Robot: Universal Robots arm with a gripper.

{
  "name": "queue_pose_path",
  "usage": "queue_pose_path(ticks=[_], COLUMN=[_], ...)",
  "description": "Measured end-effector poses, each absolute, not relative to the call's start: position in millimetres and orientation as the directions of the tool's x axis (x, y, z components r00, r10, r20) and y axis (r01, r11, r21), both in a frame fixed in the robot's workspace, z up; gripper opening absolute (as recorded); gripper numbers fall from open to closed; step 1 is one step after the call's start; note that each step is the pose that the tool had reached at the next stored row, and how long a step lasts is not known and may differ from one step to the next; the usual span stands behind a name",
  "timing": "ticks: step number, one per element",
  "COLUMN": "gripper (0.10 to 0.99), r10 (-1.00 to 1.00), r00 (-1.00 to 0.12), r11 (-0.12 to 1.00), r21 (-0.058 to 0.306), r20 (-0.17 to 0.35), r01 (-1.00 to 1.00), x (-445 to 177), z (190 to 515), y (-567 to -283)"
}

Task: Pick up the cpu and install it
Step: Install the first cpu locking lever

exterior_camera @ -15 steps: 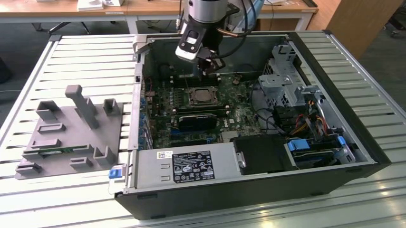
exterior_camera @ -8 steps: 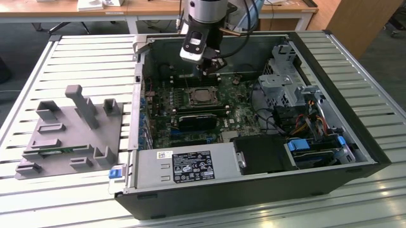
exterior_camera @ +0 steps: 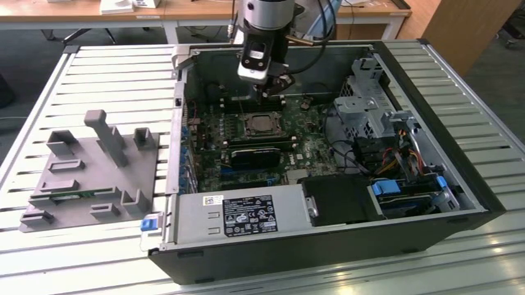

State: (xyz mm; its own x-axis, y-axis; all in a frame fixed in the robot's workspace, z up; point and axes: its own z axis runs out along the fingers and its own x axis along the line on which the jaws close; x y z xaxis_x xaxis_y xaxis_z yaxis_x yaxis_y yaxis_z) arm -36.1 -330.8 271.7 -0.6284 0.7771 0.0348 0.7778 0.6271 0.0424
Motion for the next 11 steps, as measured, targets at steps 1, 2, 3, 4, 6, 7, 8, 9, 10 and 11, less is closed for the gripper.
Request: queue_pose_path(ticks=[1,2,3,4,6,7,8,9,10,11], gripper=[0.106,0.106,0.106,0.106,0.106,0.106,0.106,0.106,0.106,0.106], r10=[0.772,0.768,0.763,0.757,0.743,0.734,0.723,0.712,0.7,0.687], r00=[-0.634,-0.64,-0.646,-0.652,-0.669,-0.678,-0.69,-0.702,-0.713,-0.726], r11=[0.633,0.639,0.644,0.651,0.667,0.677,0.689,0.701,0.712,0.724], r21=[0.042,0.042,0.043,0.042,0.042,0.042,0.042,0.042,0.042,0.042], r20=[0.035,0.035,0.035,0.035,0.035,0.035,0.035,0.035,0.035,0.035], r01=[0.773,0.768,0.763,0.758,0.744,0.735,0.724,0.712,0.701,0.688], x=[-36.1,-36.1,-36.1,-36.1,-36.1,-36.1,-36.1,-36.1,-36.1,-36.1], z=[271.7,271.7,271.7,271.7,271.7,271.7,271.7,271.7,271.7,271.6], y=[-330.8,-330.8,-330.8,-330.8,-330.8,-330.8,-330.8,-330.8,-330.8,-330.8])
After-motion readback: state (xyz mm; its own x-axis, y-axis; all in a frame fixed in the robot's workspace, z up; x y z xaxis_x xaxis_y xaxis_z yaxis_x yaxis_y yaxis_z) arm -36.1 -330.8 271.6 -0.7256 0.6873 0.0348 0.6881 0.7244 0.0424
